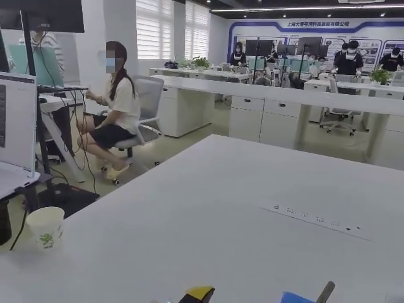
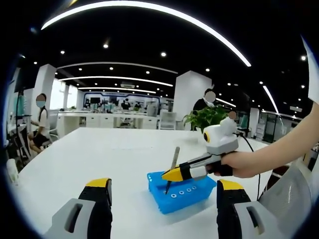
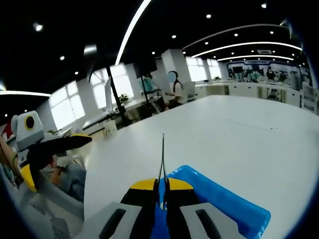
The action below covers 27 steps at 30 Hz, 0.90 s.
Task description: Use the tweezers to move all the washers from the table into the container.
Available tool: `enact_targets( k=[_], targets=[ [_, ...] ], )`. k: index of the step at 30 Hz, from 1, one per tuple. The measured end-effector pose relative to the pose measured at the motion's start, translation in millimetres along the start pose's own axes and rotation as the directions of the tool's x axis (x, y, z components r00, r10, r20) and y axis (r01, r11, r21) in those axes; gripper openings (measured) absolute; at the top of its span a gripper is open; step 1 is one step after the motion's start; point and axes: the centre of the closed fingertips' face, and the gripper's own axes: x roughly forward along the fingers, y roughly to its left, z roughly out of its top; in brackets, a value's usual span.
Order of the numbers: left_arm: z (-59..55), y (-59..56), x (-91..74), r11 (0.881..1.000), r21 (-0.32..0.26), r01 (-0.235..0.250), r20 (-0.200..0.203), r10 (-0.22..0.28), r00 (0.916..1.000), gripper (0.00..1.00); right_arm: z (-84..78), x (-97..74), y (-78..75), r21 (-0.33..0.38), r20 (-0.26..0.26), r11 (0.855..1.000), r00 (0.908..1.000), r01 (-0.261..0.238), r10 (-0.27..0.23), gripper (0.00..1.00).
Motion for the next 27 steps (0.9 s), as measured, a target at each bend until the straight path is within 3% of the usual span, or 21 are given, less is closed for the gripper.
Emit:
enact_targets(
  k=[16,27],
  targets=[
    [-6.0,-3.9,1.9,1.000,-0.011,0.028,-0.031,-0.028,0.9991,0.86,-21.4,11.9,0.4,-0.046,-0.069,0.999,0.9976,-0.012,0.009,0.03],
    [-10.7,-3.6,2.6,1.000,-0.008,0.027,-0.057,-0.027,0.9980,0.82,-22.2,11.8,2.1,-0.071,-0.060,0.997,0.9980,-0.022,0.017,0.04]
  ],
)
